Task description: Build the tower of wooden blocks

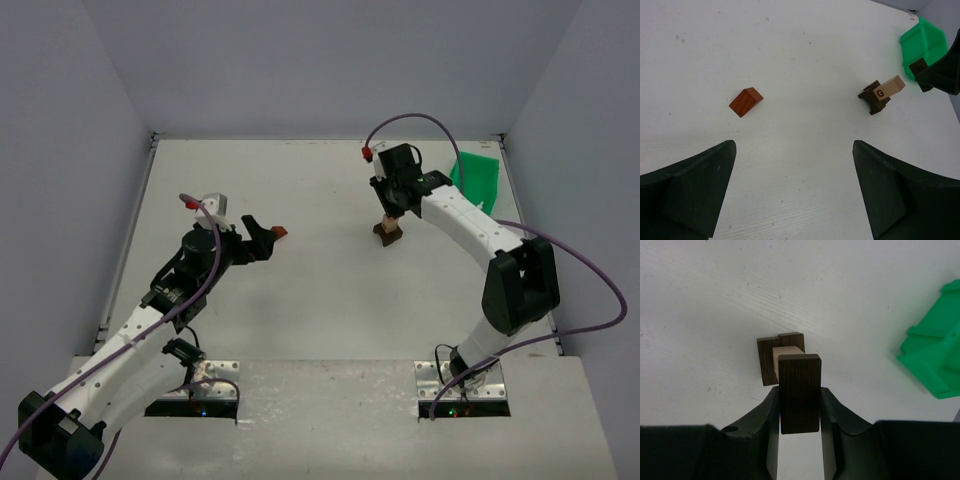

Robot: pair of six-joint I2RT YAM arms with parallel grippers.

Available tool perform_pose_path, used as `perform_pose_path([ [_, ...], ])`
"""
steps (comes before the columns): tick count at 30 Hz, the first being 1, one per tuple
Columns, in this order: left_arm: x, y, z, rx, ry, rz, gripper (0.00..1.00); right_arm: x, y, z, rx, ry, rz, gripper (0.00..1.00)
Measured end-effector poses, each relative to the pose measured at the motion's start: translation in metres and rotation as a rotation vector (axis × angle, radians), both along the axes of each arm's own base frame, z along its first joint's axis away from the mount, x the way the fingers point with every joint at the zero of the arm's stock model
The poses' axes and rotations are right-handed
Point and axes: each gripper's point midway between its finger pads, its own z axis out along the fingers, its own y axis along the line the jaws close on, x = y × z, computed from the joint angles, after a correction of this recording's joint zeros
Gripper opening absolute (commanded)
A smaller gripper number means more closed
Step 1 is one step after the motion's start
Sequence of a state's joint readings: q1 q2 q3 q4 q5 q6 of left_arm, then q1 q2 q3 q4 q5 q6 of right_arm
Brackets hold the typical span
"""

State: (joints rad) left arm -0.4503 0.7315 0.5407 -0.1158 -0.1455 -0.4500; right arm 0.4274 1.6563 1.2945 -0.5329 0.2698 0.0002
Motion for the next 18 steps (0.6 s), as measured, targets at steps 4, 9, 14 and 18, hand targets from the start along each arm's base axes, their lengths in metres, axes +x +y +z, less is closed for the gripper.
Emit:
perform_pose_path([
  [4, 0.000, 0.000, 0.000, 0.000, 0.000, 0.000, 1.00, -0.005, -0.001, -0.008, -0.008, 0.018, 0.014, 0.20],
  [9, 0.000, 0.000, 0.000, 0.000, 0.000, 0.000, 1.00, -0.004, 0.003, -0.008, -0.012, 0.015, 0.074, 0.22],
  [14, 0.000, 0.000, 0.000, 0.000, -0.001, 0.000, 1.00, -0.002, 0.008, -0.009, -0.012, 0.011, 0.126, 0.24],
  [18, 0.000, 0.000, 0.000, -0.001, -0.001, 0.000, 1.00, -0.001, 0.010, -0.018, -0.020, 0.033, 0.149, 0.24],
])
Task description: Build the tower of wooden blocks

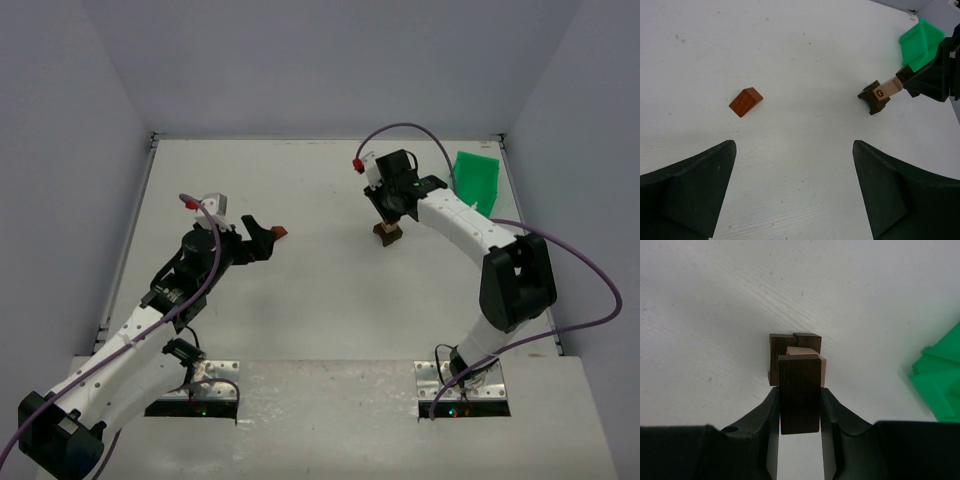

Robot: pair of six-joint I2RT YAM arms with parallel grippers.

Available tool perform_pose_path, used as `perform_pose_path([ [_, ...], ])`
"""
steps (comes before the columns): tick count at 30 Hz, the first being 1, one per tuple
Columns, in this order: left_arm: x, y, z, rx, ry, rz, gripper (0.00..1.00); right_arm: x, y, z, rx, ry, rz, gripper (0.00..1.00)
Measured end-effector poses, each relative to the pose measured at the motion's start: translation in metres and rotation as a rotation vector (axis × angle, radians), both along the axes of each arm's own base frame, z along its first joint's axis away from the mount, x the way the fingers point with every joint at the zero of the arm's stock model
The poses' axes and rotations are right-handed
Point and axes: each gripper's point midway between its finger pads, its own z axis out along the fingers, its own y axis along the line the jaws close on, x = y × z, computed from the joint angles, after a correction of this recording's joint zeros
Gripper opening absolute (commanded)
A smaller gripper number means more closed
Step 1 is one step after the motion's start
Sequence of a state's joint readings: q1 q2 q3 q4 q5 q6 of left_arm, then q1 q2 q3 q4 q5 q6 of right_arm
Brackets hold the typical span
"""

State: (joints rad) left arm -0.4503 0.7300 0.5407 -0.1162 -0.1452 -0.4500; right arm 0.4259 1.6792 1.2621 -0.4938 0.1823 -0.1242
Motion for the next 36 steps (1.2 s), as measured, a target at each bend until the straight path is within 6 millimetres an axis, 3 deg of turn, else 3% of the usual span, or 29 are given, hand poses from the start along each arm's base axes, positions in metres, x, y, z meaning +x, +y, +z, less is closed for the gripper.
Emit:
perform_pose_path([
  [8, 0.000, 0.000, 0.000, 0.000, 0.000, 0.000, 1.00, 0.001, -0.004, -0.016, -0.020, 0.038, 0.004, 0.25],
  [19, 0.000, 0.000, 0.000, 0.000, 0.000, 0.000, 1.00, 0.008, -0.013, -0.020, -0.022, 0.037, -0.011, 0.28],
  [36, 0.000, 0.000, -0.001, 0.002, 0.004, 0.000, 1.00, 0.012, -0.009, -0.023, 0.000, 0.033, 0.002, 0.31],
])
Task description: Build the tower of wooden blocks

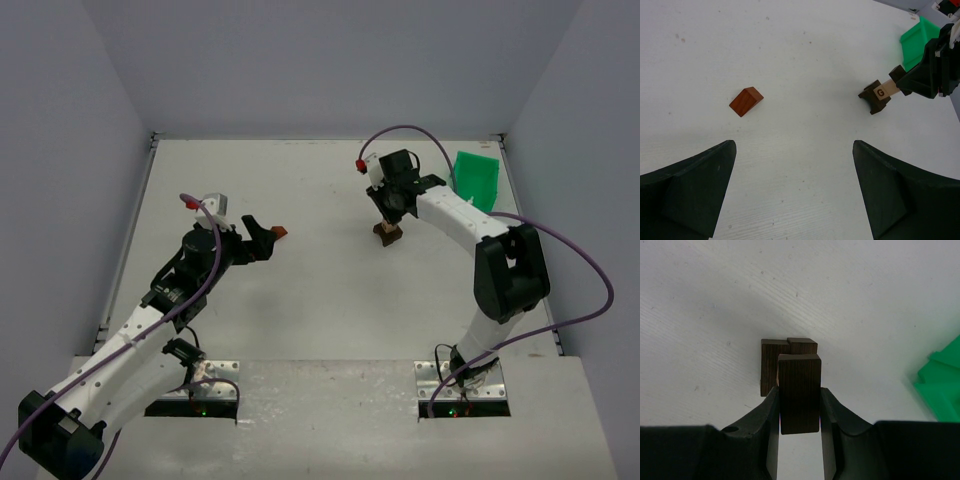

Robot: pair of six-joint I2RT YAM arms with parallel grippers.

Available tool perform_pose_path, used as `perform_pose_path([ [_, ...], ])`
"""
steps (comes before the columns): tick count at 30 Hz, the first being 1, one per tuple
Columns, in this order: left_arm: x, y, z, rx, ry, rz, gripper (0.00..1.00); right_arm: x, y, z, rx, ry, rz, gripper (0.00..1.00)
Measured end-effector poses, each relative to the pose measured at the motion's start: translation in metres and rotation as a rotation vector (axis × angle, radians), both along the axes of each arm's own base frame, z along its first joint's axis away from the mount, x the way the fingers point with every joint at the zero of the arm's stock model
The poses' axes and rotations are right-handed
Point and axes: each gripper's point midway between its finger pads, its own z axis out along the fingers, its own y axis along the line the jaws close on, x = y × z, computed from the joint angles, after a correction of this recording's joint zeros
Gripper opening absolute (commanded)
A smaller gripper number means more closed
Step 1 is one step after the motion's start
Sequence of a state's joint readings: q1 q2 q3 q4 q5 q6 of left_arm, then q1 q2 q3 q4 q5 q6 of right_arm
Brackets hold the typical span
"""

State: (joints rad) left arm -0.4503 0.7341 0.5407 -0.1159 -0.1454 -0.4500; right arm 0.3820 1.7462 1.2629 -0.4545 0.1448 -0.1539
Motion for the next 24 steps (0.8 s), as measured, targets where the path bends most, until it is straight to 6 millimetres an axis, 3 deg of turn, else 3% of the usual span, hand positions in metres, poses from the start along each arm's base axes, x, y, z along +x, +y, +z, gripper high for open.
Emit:
perform_pose_path([
  [24, -0.0001, -0.0002, -0.0003, 0.000, 0.001, -0.001, 1.00, 0.0010, 0.0002, 0.0000, 0.001, -0.003, -0.001, 0.41],
])
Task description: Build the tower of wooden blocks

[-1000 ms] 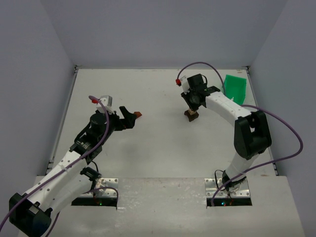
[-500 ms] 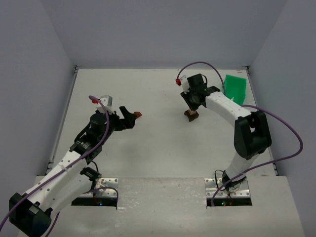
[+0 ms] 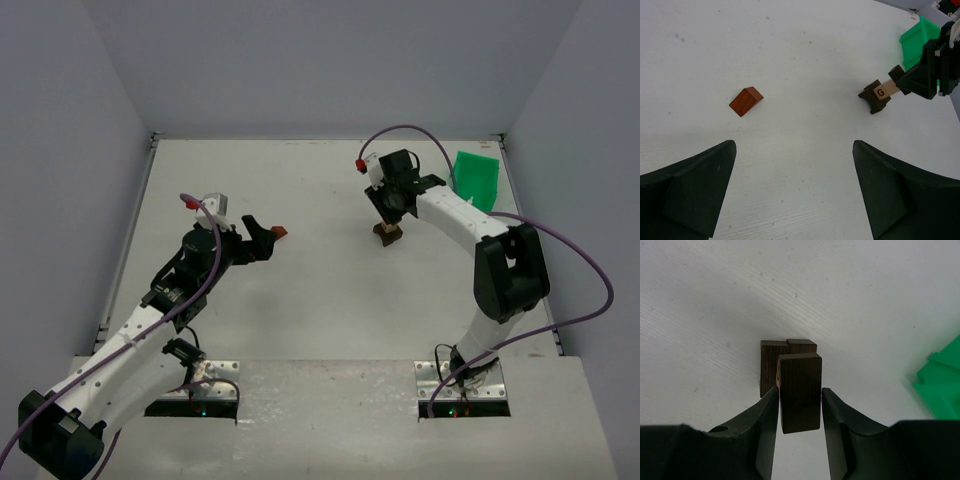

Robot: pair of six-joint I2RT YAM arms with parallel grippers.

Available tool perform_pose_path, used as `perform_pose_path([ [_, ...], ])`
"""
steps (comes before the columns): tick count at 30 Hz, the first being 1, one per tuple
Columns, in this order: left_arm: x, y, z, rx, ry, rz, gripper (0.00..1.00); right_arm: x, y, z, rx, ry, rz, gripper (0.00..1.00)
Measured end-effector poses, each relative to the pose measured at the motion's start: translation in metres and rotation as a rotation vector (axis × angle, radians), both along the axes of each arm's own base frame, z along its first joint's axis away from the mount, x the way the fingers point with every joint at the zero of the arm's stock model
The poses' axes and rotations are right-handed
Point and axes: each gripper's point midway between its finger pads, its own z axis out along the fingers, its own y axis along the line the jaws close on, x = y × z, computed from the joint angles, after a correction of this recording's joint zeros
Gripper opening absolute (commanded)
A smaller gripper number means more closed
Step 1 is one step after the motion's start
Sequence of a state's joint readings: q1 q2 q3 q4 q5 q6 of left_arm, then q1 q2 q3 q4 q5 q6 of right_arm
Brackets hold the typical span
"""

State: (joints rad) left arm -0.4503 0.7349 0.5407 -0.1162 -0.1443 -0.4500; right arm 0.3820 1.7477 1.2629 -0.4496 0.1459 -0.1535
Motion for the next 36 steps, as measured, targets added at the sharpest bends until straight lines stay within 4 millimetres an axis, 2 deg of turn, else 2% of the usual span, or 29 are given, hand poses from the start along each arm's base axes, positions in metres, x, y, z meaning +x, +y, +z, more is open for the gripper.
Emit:
perform_pose_path([
  [18, 0.000, 0.000, 0.000, -0.001, 0.000, -0.003, 1.00, 0.001, -0.002, 0.001, -0.007, -0.005, -0.013, 0.57],
  [21, 0.000, 0.000, 0.000, -0.001, 0.000, -0.002, 1.00, 0.001, -0.001, 0.007, -0.005, -0.017, 0.004, 0.63],
  [24, 0.000, 0.000, 0.000, -0.001, 0.000, -0.002, 1.00, -0.001, 0.008, 0.022, 0.012, -0.050, 0.082, 0.70],
  [27, 0.000, 0.000, 0.000, 0.000, 0.000, 0.000, 1.00, -0.005, 0.029, 0.045, 0.028, -0.115, 0.221, 0.78],
  [30, 0.001, 0.003, 0.000, 0.001, 0.000, 0.017, 1.00, -0.016, 0.070, 0.066, 0.063, -0.179, 0.426, 0.88],
  [32, 0.003, 0.007, -0.001, 0.001, 0.004, 0.046, 1.00, -0.024, 0.098, 0.070, 0.099, -0.187, 0.544, 0.97],
  [36, 0.005, 0.018, -0.005, 0.011, 0.016, 0.117, 1.00, -0.033, 0.145, 0.067, 0.188, -0.168, 0.725, 0.99],
])
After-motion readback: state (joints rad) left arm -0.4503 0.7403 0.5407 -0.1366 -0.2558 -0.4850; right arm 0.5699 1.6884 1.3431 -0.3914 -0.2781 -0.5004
